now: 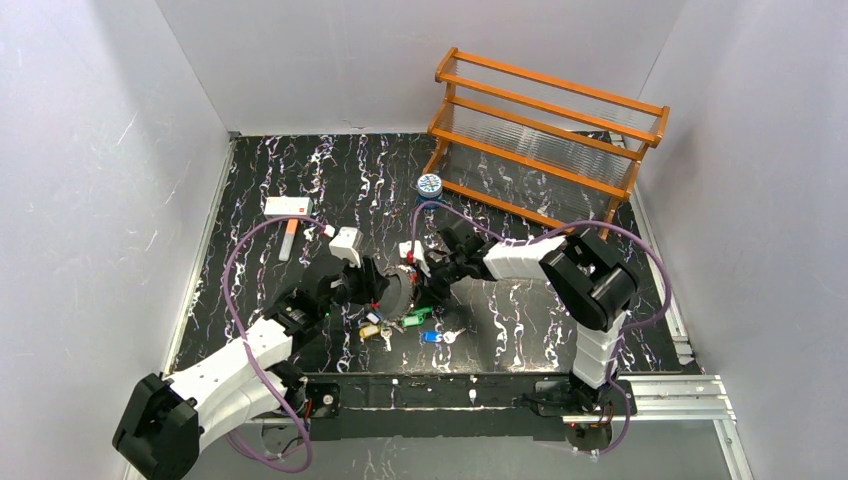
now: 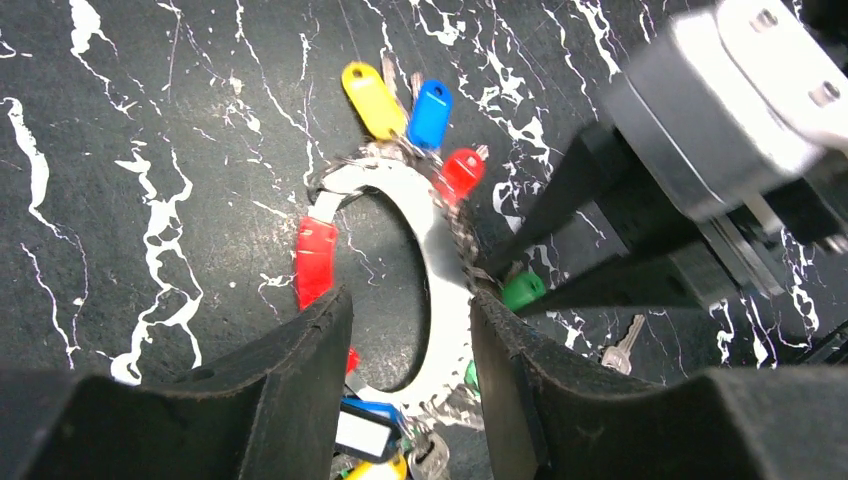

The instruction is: Put the keys on the keyring

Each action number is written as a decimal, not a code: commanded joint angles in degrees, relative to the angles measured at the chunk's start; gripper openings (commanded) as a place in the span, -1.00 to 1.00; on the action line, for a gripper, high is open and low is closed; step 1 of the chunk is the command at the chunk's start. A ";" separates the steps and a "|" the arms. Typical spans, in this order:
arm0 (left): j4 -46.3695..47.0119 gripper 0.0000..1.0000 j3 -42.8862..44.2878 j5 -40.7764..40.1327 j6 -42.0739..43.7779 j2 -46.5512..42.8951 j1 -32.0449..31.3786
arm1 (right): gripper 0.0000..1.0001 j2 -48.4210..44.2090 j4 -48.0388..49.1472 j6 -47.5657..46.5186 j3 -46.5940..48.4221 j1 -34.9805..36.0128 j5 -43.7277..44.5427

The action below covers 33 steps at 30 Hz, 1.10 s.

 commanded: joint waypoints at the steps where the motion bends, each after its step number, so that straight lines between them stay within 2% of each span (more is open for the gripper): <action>1: 1.13 -0.08 -1.10 -1.40 1.35 -0.55 -0.15 | -0.24 -4.49 -2.24 8.66 -5.33 1.53 -6.65; 4: 1.55 -0.08 -0.94 -1.22 1.61 0.15 -0.20 | -0.23 -6.51 3.11 13.22 -7.77 2.05 -8.43; 6: 1.68 -0.07 -0.79 -0.88 1.79 0.55 -0.16 | -0.21 -8.71 7.07 15.21 -9.78 2.08 -6.05; 11: 3.49 -0.06 -1.63 0.66 1.67 0.73 -0.15 | -0.15 -12.23 6.89 11.58 -10.80 1.50 3.25; 15: 5.41 -0.05 -2.77 3.17 1.42 -0.33 -0.15 | -0.14 -14.16 6.26 8.31 -12.51 1.54 6.62; 24: 6.38 -0.02 -3.48 3.41 1.05 -0.64 -0.15 | -0.20 -16.77 5.40 2.71 -15.31 4.08 5.38; 33: 6.91 -0.01 -3.21 3.67 0.61 1.22 -0.15 | -0.25 -15.97 6.73 3.89 -15.10 6.76 5.18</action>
